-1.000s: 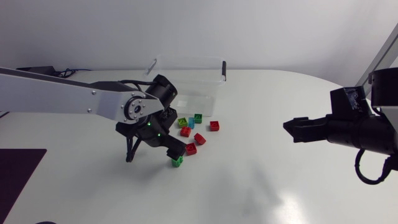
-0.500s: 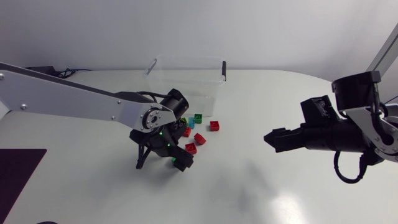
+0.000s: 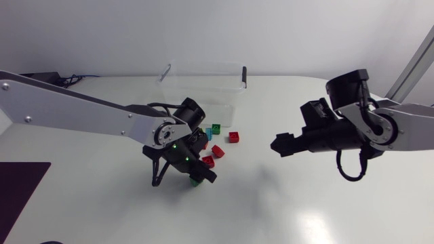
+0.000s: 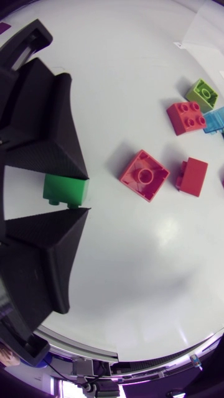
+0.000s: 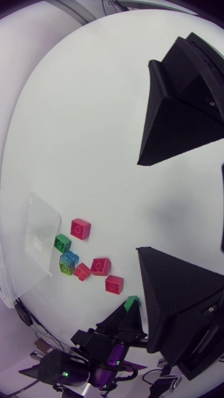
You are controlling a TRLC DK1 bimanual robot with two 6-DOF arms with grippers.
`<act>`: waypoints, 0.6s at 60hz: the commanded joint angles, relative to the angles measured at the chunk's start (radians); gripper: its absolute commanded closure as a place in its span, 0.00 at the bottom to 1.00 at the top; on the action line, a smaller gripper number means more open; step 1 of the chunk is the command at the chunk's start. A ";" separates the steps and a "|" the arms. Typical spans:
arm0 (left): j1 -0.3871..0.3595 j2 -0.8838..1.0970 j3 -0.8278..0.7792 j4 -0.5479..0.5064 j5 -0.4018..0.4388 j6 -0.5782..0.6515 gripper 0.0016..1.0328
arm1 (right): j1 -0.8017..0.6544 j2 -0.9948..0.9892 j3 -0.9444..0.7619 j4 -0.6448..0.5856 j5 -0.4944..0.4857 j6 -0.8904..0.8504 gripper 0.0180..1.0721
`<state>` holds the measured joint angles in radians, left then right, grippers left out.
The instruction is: Place the duplo bricks in the container
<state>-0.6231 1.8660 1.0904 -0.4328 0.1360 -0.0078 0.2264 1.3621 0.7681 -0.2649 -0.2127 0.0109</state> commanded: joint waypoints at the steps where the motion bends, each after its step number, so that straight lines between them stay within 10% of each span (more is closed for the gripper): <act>1: 0.008 -0.005 -0.032 -0.007 0.013 -0.012 0.76 | 0.027 0.057 0.042 0.012 0.007 0.031 0.11; 36: 0.108 -0.353 0.029 -0.081 -0.029 0.026 0.77 | 0.175 0.420 0.287 0.061 0.125 0.083 0.11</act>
<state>-0.5568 1.5528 1.0760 -0.5072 0.1154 0.0040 0.3782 1.7222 1.0023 -0.2161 -0.1070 0.0612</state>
